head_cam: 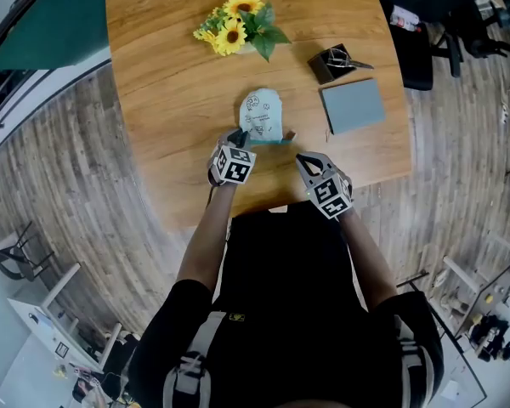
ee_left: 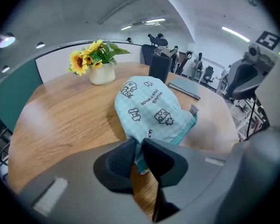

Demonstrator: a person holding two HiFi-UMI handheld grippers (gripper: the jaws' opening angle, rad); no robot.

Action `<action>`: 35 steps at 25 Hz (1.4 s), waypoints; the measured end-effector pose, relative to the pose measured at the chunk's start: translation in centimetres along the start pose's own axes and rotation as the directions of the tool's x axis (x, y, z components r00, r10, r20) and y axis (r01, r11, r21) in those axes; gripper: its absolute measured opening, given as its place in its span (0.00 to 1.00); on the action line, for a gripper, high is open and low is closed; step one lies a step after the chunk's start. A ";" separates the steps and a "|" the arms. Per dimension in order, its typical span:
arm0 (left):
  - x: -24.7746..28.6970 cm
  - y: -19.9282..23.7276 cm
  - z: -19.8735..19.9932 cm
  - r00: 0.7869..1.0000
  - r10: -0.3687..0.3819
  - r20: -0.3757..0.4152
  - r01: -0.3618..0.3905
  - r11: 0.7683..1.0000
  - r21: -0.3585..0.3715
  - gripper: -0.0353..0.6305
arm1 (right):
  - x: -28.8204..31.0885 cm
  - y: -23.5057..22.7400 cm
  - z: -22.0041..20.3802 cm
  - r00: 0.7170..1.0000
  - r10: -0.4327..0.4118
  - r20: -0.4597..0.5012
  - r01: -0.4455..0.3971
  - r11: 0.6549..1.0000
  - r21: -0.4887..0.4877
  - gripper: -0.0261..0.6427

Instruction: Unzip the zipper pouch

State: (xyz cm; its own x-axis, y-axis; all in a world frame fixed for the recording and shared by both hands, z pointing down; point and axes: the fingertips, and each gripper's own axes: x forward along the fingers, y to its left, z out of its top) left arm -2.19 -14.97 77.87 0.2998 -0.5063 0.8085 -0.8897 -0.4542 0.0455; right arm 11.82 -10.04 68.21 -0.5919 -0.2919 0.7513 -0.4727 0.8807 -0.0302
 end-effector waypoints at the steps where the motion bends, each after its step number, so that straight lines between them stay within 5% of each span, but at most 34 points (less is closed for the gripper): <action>1: -0.1 0.0 0.0 1.000 -0.009 0.003 0.009 1.000 -0.020 0.15 | -0.1 -0.1 0.0 1.000 -0.001 0.001 0.001 1.000 0.002 0.04; 5: -0.1 0.0 0.1 0.996 -0.085 0.040 0.089 0.989 -0.122 0.14 | -0.2 -0.2 -0.2 1.000 -0.005 0.004 0.005 1.000 0.007 0.04; 9: -1.3 -0.5 0.6 0.979 -0.164 0.118 0.192 0.938 -0.287 0.14 | -0.3 -0.1 0.1 1.000 -0.007 0.015 0.006 1.000 0.008 0.04; 13: -2.4 -0.8 1.6 0.961 -0.188 0.203 0.253 0.893 -0.372 0.14 | -0.4 0.1 0.6 0.999 -0.012 0.032 0.012 1.000 0.001 0.04; 20: -5.0 0.3 4.3 0.914 -0.173 0.366 0.339 0.821 -0.460 0.13 | -0.4 1.4 1.5 0.999 -0.010 0.051 0.010 1.000 -0.013 0.04; 26: -7.1 0.5 6.4 0.843 -0.188 0.505 0.474 0.702 -0.531 0.06 | -0.4 2.7 2.2 0.998 -0.008 0.062 0.010 1.000 -0.022 0.04; 32: -8.6 0.5 7.3 0.802 -0.202 0.562 0.542 0.642 -0.543 0.06 | -0.3 3.6 3.1 0.997 -0.014 0.079 0.016 1.000 -0.024 0.04; 35: -9.6 0.3 7.9 0.783 -0.205 0.587 0.564 0.632 -0.531 0.06 | -0.3 4.1 3.6 0.995 -0.016 0.097 0.019 0.999 -0.027 0.04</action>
State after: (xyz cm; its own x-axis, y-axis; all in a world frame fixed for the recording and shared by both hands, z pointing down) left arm -2.64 -16.01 65.45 0.6193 -0.7337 0.2795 -0.5765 -0.1833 0.7963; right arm 7.65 -7.70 65.51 -0.6448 -0.3410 0.6840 -0.4661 0.8848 0.0018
